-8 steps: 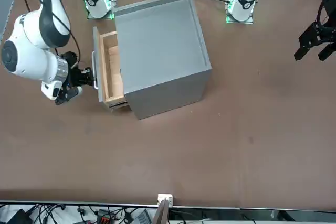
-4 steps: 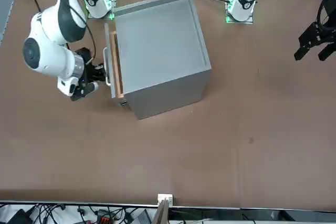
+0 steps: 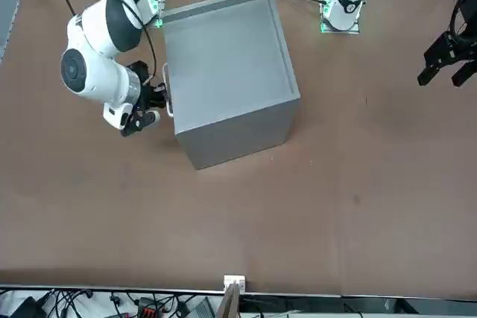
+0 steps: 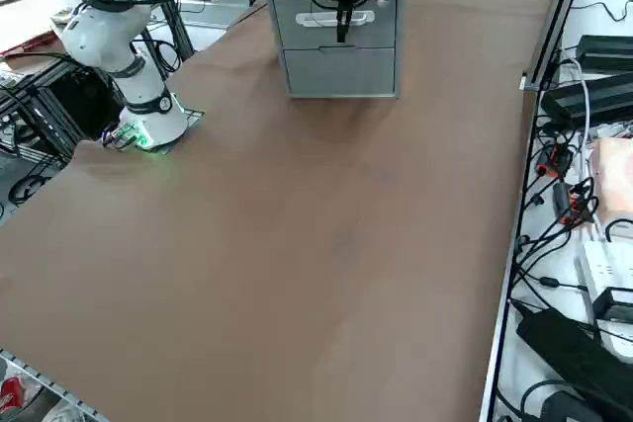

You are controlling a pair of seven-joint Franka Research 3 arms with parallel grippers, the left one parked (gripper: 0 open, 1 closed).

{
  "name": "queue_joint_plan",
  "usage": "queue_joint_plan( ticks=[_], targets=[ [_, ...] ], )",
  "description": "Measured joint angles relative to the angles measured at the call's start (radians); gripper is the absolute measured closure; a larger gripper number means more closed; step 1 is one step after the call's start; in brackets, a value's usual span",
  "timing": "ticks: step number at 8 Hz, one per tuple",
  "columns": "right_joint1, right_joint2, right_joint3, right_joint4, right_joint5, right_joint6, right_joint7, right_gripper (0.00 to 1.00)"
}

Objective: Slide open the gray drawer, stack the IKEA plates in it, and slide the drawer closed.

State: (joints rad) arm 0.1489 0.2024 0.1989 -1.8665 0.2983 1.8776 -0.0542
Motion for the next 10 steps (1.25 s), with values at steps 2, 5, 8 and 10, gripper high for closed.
queue_joint_plan(
  ticks=[2,5,8,10],
  targets=[
    [0.001,0.002,-0.005,-0.002,0.020,0.000,0.000,1.00],
    [0.000,0.002,-0.013,-0.007,0.044,0.000,0.000,1.00],
    [0.000,0.001,-0.017,0.000,0.049,0.000,0.003,1.00],
    [-0.003,-0.015,-0.026,0.044,-0.002,-0.003,0.010,0.99]
  ],
)
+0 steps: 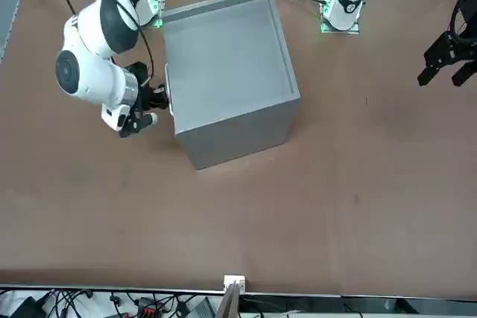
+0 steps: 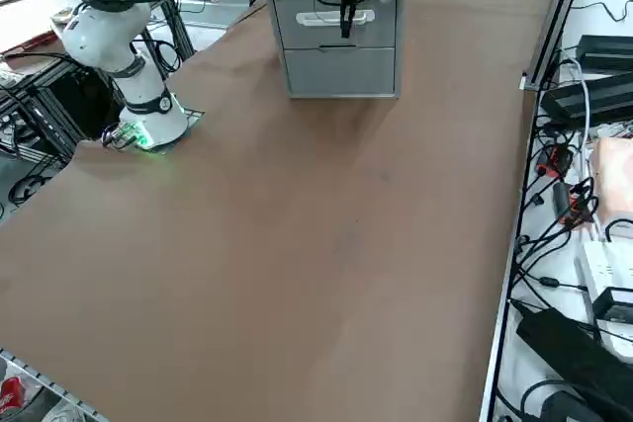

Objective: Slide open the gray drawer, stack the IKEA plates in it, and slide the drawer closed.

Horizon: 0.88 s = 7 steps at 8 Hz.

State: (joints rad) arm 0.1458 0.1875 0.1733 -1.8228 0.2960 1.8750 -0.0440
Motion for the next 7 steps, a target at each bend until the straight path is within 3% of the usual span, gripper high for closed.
queue_joint_plan(
  ticks=[4,5,7],
  targets=[
    [-0.077,-0.025,-0.029,0.134,-0.228,-0.123,0.004,0.90],
    [-0.090,-0.026,-0.036,0.175,-0.267,-0.172,0.004,0.81],
    [-0.102,-0.036,-0.075,0.255,-0.290,-0.255,0.004,0.39]
  ],
)
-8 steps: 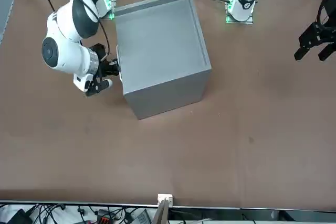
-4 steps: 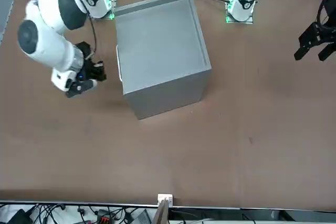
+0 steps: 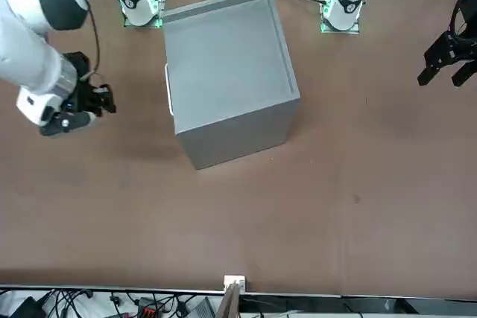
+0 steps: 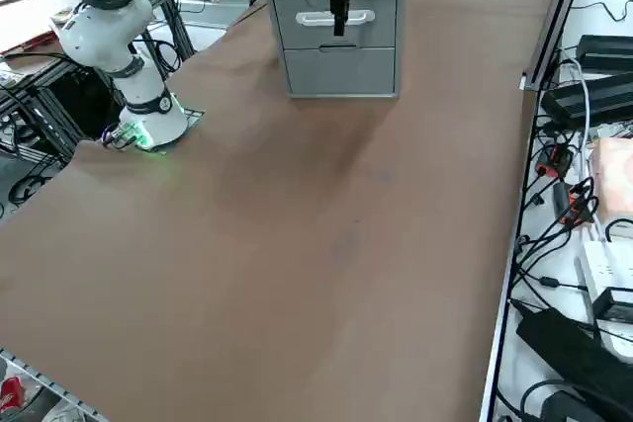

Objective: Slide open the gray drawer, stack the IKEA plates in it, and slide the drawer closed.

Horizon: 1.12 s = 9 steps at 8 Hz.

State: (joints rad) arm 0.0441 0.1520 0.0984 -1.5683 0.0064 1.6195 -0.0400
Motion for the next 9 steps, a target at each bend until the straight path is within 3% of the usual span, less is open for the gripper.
queue_joint_plan(
  ticks=[2,6,9],
  targets=[
    [-0.004,-0.033,-0.034,0.032,-0.001,-0.024,0.000,0.02],
    [-0.005,-0.066,-0.047,0.111,-0.001,-0.115,0.003,0.00],
    [-0.061,-0.126,-0.048,0.080,0.000,-0.142,0.006,0.00]
  ],
)
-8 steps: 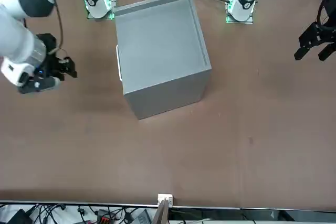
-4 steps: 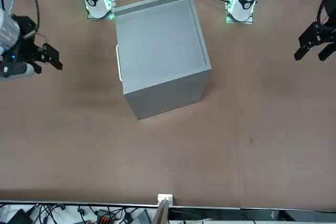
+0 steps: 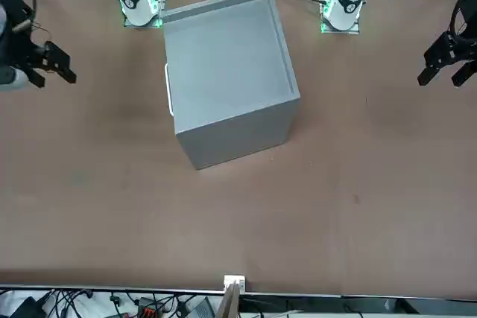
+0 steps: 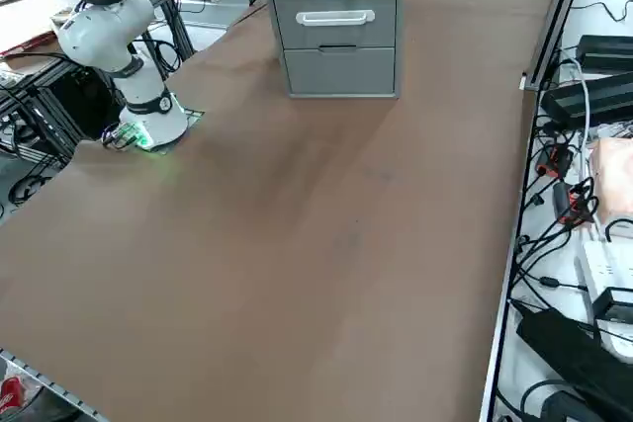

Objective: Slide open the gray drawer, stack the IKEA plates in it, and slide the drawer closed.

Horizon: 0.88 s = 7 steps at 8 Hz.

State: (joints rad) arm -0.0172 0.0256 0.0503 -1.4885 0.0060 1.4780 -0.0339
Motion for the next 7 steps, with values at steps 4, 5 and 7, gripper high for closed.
queue_joint_plan(
  ticks=[4,5,7],
  targets=[
    [-0.012,-0.162,-0.018,-0.199,0.001,0.036,0.001,0.00],
    [-0.009,-0.175,-0.029,-0.219,0.002,0.043,0.001,0.00],
    [0.031,-0.177,-0.067,-0.227,0.002,0.046,0.001,0.00]
  ],
)
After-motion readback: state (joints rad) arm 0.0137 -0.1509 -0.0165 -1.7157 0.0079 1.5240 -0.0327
